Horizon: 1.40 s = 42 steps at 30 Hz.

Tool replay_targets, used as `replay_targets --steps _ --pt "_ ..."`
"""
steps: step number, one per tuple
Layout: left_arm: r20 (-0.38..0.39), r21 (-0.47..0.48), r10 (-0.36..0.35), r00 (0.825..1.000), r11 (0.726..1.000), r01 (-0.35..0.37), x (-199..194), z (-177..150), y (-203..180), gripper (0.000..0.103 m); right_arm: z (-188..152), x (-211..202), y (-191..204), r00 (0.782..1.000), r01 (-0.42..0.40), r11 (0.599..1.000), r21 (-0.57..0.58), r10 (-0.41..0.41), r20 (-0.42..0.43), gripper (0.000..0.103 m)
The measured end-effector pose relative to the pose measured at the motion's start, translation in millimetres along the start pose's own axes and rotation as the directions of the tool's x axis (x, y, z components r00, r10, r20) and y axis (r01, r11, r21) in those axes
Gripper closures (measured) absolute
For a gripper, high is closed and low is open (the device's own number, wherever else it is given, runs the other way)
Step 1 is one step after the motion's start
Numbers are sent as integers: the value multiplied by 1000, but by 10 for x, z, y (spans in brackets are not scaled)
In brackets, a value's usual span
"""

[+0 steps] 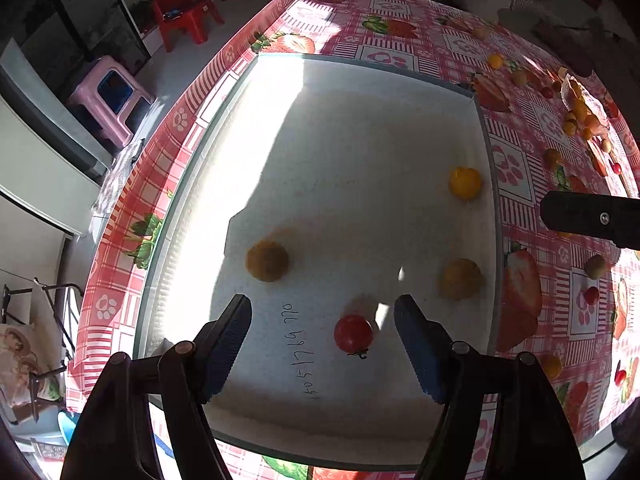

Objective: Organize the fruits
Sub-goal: 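Open left tool to drop red tomato in tray while right tool releases brown fruit, then grasp another brown fruit with right tool while left tool grasps a yellow tomato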

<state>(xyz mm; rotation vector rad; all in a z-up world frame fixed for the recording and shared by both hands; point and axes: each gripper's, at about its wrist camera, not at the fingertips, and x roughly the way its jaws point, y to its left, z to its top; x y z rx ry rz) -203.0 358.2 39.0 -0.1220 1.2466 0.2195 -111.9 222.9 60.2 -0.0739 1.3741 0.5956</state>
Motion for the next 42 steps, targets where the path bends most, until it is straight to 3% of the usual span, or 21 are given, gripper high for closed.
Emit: replay_targets --steps 7,13,21,33,39,42 --pt "39 95 -45 998 995 42 -163 180 -406 28 -287 -277 -611 985 166 983 80 -168 30 30" --pt "49 182 -90 995 980 80 -259 301 -827 28 -528 -289 -1050 973 227 961 160 -229 -7 30" --pt "20 246 -134 991 961 125 -286 268 -1231 28 -673 -210 -1284 975 222 949 222 -221 -33 30" --pt "-98 327 -165 981 926 188 -153 -358 -1609 28 -707 -123 -1363 978 209 957 203 -202 -52 41" --pt "-139 314 -148 979 931 185 11 -537 -1711 28 -663 -72 -1300 975 221 960 173 -215 -51 41" --pt "-146 304 -142 979 935 181 41 -572 -1742 28 -650 -46 -1240 972 235 960 153 -230 -49 47"
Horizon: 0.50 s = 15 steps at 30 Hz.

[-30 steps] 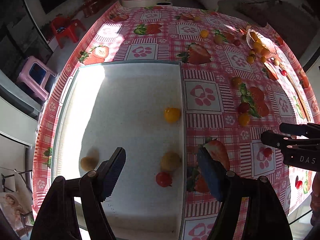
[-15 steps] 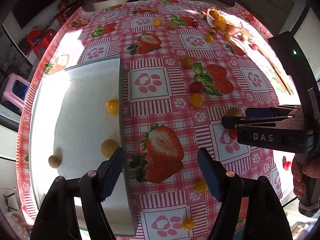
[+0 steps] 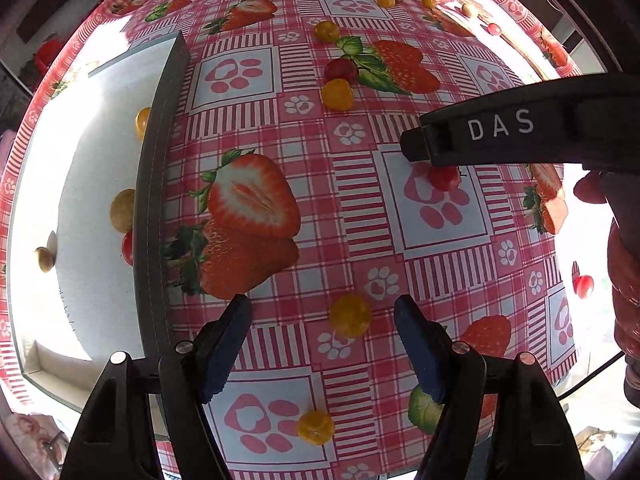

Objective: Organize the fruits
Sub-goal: 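Grasp another brown fruit with right tool while left tool grasps a yellow tomato, then carry the yellow tomato in left tool and brown fruit in right tool to tray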

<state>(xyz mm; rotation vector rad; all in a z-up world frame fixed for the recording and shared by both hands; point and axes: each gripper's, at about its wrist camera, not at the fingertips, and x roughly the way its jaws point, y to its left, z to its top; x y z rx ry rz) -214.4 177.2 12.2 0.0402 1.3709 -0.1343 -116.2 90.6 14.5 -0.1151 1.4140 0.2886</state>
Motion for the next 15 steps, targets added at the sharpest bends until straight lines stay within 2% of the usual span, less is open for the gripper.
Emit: replay_targets --steps 5,7,8,9,12,15 --pt "7 36 27 1000 999 -27 -4 -19 -108 48 -21 12 90 1000 27 999 -22 -27 8 60" --pt "14 58 23 1000 998 -24 -26 -13 -169 67 -27 12 99 999 33 999 -24 -33 11 65" --pt "16 70 17 1000 997 -18 -32 -11 -197 71 -30 10 98 999 33 999 -24 -33 14 69" --pt "18 79 8 1000 997 -9 -36 -11 -220 81 -33 6 94 999 31 999 -23 -31 17 72" --pt "20 75 -11 1000 997 10 -48 9 -244 82 -9 -4 5 1000 6 1000 1 -6 25 72" --pt "20 7 -83 996 997 83 -103 48 -114 82 -14 -34 -126 999 -43 998 52 42 23 72"
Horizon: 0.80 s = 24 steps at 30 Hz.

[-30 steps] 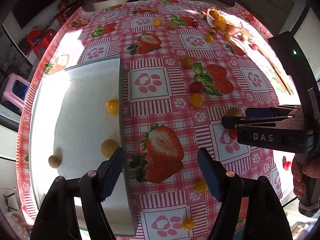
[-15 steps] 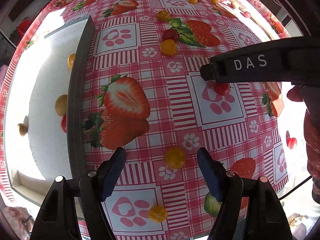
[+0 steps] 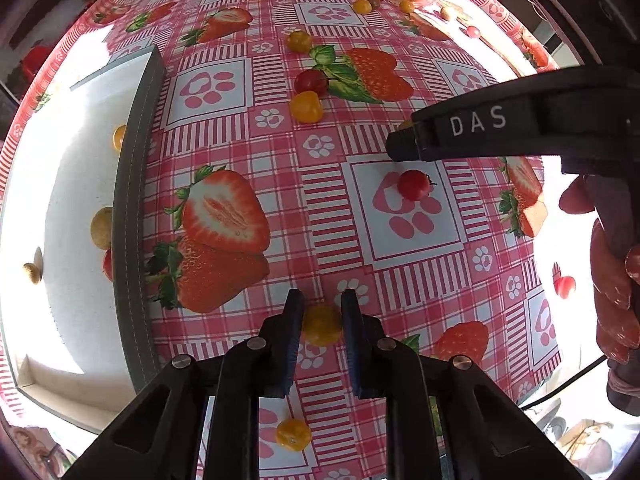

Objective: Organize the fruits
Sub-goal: 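Carry the yellow tomato in left tool and brown fruit in right tool to tray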

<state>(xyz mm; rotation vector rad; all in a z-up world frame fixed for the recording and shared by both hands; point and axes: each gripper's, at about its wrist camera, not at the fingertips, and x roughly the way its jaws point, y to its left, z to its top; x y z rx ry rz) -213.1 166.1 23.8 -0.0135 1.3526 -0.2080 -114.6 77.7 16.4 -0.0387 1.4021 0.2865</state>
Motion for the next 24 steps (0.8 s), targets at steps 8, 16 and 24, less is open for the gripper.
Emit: replay_targets --steps 8,16,24 --pt "45 -93 -68 997 993 72 -297 84 248 82 -42 -134 -90 1000 -30 999 23 30 2 72" --pt "95 -124 -71 993 989 83 -478 165 529 82 0 -265 15 998 -59 998 15 59 20 72" --pt "123 -171 -33 992 984 54 -540 180 788 82 118 -318 263 997 -73 997 -30 74 23 72"
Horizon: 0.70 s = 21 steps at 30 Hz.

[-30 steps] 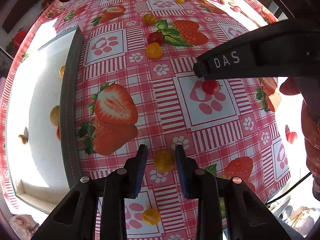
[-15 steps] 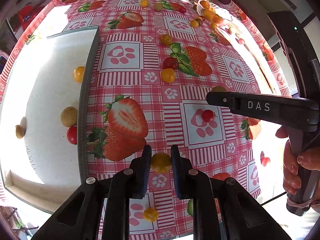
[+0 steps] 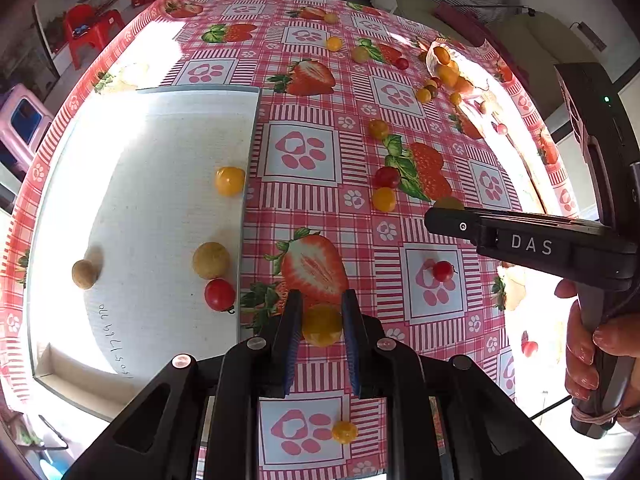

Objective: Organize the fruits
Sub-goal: 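Carry the yellow tomato in left tool and brown fruit in right tool to tray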

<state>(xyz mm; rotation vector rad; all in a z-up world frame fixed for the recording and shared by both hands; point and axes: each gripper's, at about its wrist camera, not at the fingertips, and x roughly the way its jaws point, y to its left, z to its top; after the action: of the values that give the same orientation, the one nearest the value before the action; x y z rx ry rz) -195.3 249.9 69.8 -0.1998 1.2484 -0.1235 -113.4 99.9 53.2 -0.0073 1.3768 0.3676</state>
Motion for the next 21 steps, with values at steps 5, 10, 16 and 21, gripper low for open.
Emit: replay_targets --steps 5,10,16,21 --pt "17 -34 31 999 999 -31 -62 -8 234 82 72 36 194 1000 -12 999 -38 12 -8 72" --pt "30 -85 66 997 994 -63 -124 -36 492 82 133 66 433 1000 -26 996 -89 25 -13 72" --pt "46 -153 109 993 983 -101 -195 -82 800 82 231 130 783 998 -52 985 -165 48 -28 72" --pt "50 -196 148 988 971 -135 -237 -144 1036 82 289 212 1105 996 -81 971 -227 73 -43 72"
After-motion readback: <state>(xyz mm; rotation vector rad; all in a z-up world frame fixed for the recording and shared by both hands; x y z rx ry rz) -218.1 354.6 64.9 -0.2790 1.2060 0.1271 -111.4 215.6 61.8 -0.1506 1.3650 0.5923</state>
